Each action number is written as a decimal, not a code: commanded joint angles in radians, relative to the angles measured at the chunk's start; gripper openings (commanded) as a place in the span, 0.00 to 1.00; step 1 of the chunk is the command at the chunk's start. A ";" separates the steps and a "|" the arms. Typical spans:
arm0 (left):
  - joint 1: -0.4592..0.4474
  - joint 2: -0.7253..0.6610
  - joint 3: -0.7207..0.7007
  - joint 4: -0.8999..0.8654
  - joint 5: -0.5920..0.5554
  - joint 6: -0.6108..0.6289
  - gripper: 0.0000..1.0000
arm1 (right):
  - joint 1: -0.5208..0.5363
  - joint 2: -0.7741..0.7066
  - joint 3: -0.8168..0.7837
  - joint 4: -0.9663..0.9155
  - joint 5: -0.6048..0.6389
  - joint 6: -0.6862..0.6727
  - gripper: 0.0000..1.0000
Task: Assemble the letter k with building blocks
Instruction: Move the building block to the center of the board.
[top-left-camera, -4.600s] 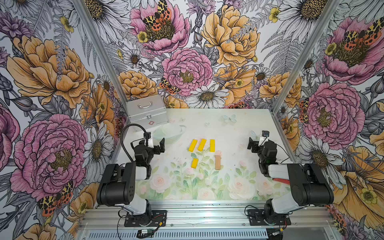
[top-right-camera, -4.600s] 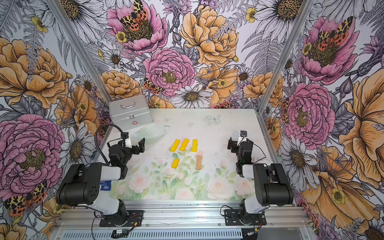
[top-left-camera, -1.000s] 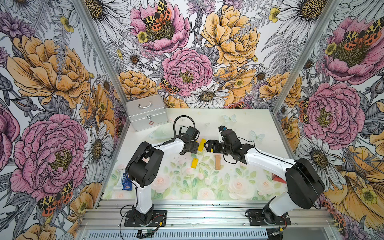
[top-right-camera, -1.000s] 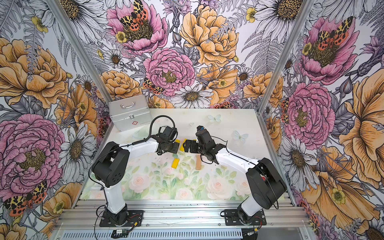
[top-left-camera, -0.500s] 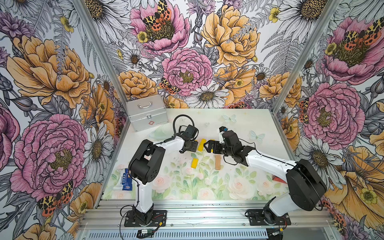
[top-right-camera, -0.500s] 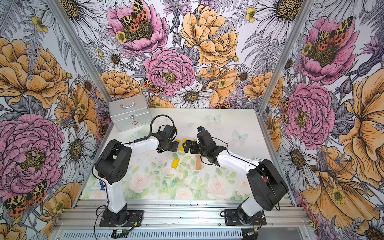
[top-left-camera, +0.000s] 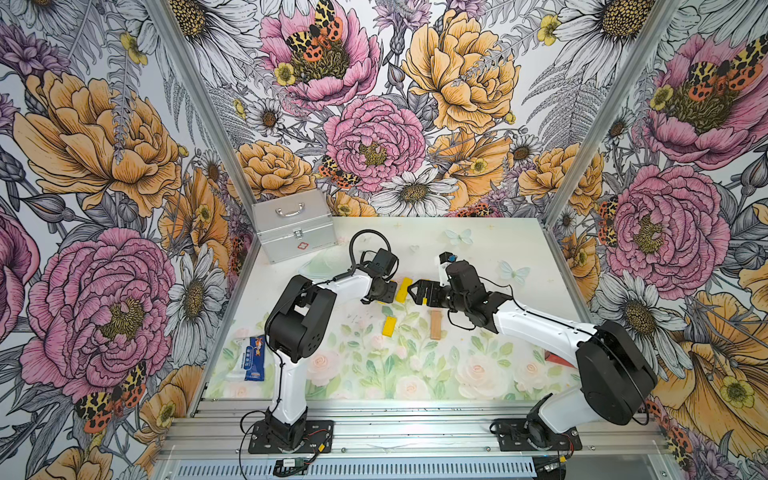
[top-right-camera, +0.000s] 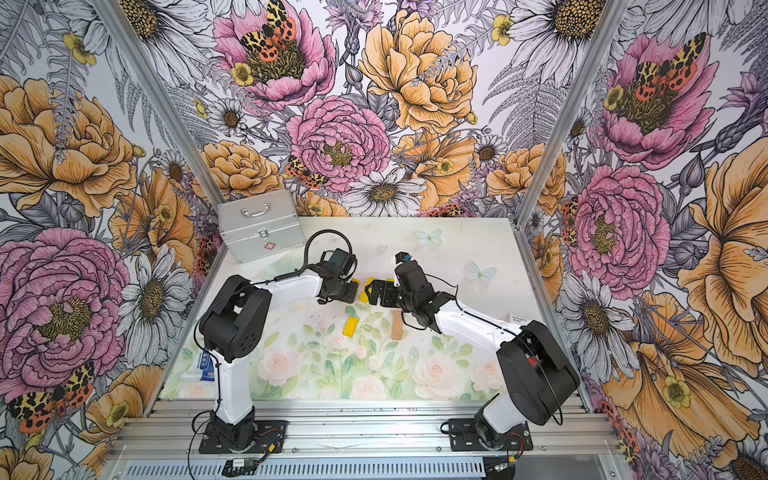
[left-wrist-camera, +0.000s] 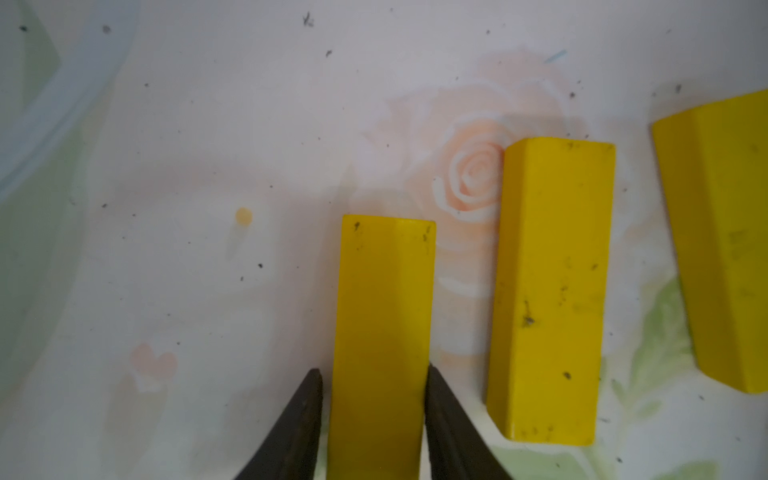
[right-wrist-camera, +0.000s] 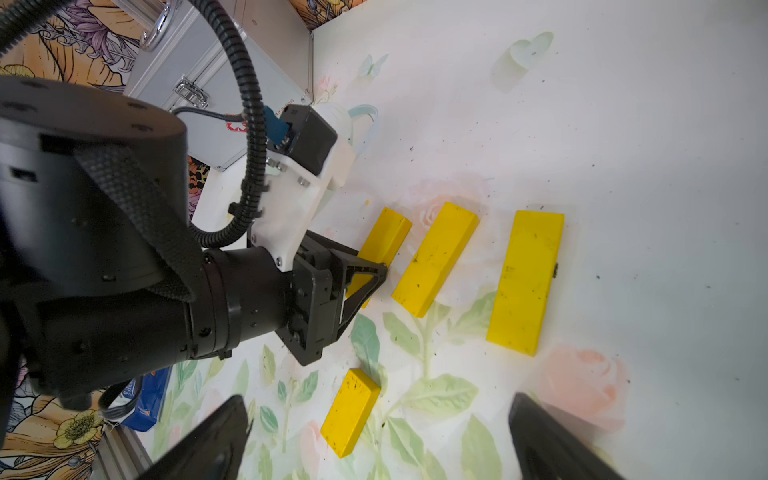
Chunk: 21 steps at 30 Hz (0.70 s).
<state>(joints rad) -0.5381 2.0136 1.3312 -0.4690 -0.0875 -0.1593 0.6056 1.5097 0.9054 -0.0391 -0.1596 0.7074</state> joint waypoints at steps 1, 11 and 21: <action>0.011 0.018 0.026 -0.025 0.027 -0.003 0.33 | -0.003 -0.022 -0.013 0.024 -0.004 -0.002 0.99; 0.053 0.053 0.087 -0.047 0.037 -0.068 0.22 | -0.004 -0.025 -0.010 0.025 -0.010 -0.008 0.99; 0.134 0.148 0.222 -0.083 0.110 -0.103 0.15 | -0.006 0.008 0.010 0.027 -0.022 -0.008 0.99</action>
<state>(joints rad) -0.4129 2.1281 1.5131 -0.5232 -0.0193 -0.2405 0.6029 1.5063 0.9047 -0.0383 -0.1711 0.7071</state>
